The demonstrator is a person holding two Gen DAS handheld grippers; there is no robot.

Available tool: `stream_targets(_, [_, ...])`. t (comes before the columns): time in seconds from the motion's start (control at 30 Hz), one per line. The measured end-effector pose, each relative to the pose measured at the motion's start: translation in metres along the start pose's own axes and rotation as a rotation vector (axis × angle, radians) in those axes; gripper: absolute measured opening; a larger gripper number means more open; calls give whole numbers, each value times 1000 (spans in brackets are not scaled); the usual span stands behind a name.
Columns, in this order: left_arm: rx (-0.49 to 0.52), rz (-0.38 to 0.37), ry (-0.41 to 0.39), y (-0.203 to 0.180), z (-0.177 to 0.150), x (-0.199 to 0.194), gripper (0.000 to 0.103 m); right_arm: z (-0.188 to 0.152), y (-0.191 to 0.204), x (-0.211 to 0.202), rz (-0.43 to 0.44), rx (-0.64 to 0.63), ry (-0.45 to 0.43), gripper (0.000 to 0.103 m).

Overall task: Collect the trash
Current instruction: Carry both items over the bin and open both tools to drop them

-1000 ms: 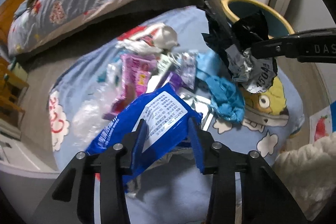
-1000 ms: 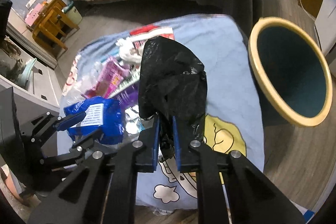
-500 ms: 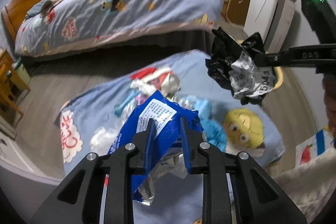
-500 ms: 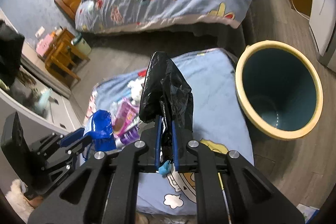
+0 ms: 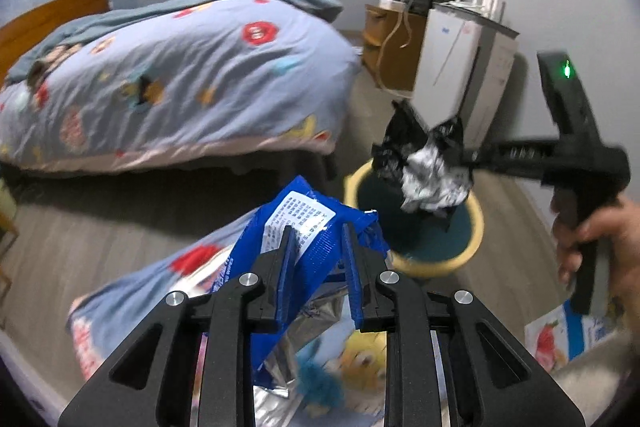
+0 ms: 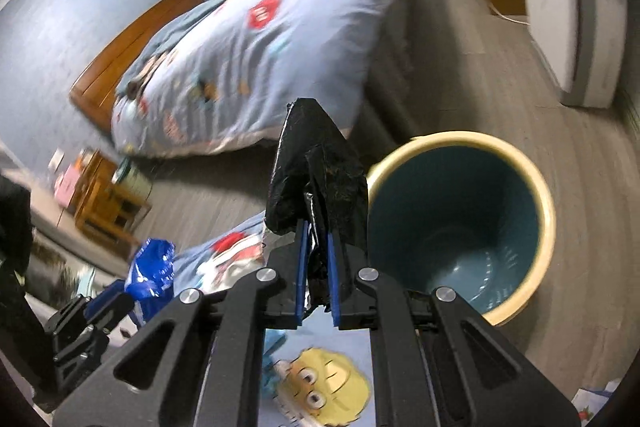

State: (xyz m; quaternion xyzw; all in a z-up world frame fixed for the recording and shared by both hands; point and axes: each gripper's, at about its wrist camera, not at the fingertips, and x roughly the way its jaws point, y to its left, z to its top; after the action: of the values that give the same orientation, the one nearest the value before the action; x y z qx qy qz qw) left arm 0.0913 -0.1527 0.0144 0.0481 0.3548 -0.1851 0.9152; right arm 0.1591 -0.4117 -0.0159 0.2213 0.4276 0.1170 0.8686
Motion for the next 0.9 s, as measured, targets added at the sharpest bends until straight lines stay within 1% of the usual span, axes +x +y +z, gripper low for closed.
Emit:
stream_targets(0.1, [7,-44,9,-20,22,31,24,8,-30,1,-48,45,-12,9])
stream_targets(0.17, [11,-81,19,-36,35,53,24,11,-53,3,-61,96,-13,9])
stream_targets(0.33, [20,-149,26,-64,49,93,24,8,-96,14,-100,175,19,9])
stream_targets(0.43, [-1,-180,19,-75,55,115,24,4,-108,19,-107,208,36,9])
stream_targets(0.57, [-49,-201,21,-78,59,134,25,1,-119,25,-99,239,62,10])
stream_targets(0.63, [-67,-206,23,-78,60,140,26,0,-116,26,-99,234,70,16])
stream_targets(0.7, [-65,-207,27,-80,61,142,28,0,-115,25,-111,226,67,21])
stream_targets(0.83, [-61,-194,23,-76,59,134,37,-1,-114,24,-115,229,65,37])
stream_targets(0.9, [-73,-186,20,-70,58,128,39,-1,-112,23,-120,220,64,42])
